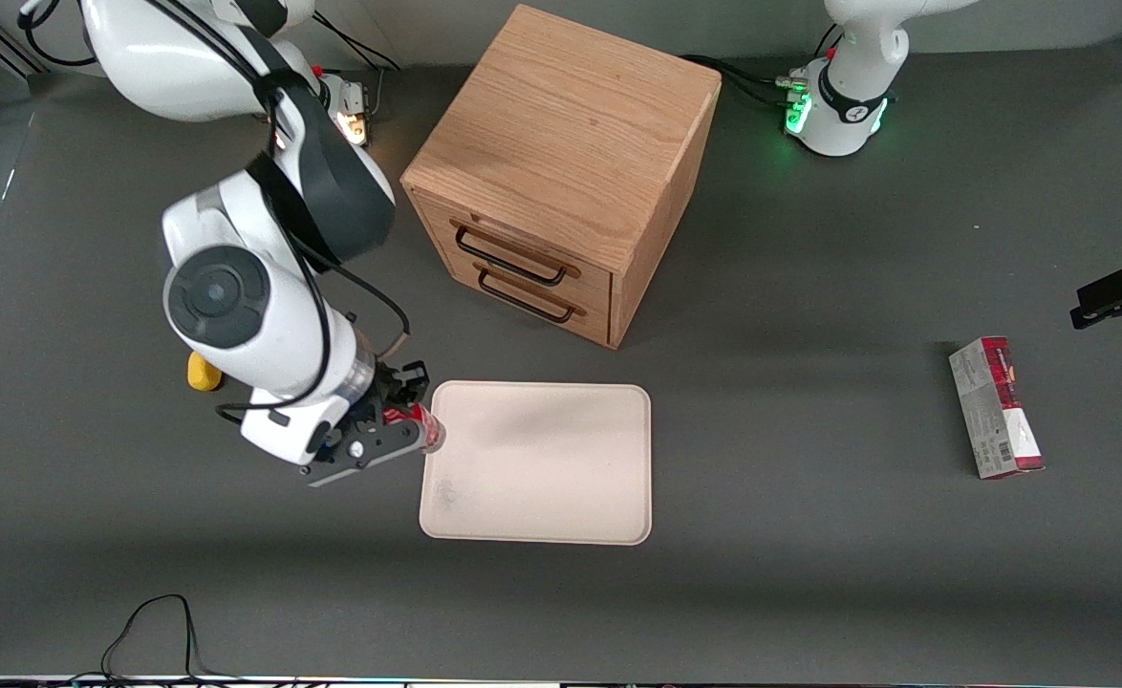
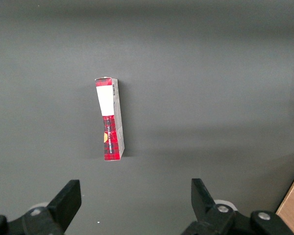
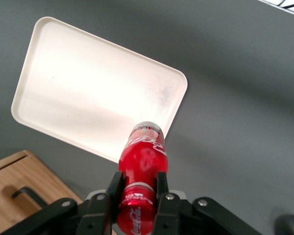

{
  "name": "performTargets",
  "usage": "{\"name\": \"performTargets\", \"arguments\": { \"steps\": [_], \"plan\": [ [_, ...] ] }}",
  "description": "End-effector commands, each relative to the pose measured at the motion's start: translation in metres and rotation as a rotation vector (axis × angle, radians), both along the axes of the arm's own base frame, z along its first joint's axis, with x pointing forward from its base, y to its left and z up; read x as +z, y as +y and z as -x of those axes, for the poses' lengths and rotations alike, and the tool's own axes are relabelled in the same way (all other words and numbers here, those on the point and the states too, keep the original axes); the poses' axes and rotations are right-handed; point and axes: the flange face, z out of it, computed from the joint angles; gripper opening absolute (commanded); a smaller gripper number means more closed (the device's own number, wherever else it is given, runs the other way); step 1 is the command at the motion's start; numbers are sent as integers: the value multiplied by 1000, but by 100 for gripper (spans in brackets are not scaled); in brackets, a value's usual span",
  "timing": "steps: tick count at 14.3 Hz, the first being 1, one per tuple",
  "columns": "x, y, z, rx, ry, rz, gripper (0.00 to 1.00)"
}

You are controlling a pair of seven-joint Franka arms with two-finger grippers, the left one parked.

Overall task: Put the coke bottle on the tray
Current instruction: 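Carry the held bottle over the white tray's corner, then lower the bottle upright onto the tray and open the right gripper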

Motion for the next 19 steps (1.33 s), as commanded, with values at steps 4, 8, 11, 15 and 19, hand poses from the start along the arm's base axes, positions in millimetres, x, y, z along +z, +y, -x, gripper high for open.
{"name": "performTargets", "arguments": {
  "steps": [4,8,11,15,19],
  "plan": [
    [-58,7,-23,-5,-16,7,0],
    [-100,7,-34,3,-38,52,0],
    [-118,9,-38,4,-44,46,0],
    [-131,11,-39,6,-49,38,0],
    [-143,12,-40,5,-40,40,0]
  ]
}}
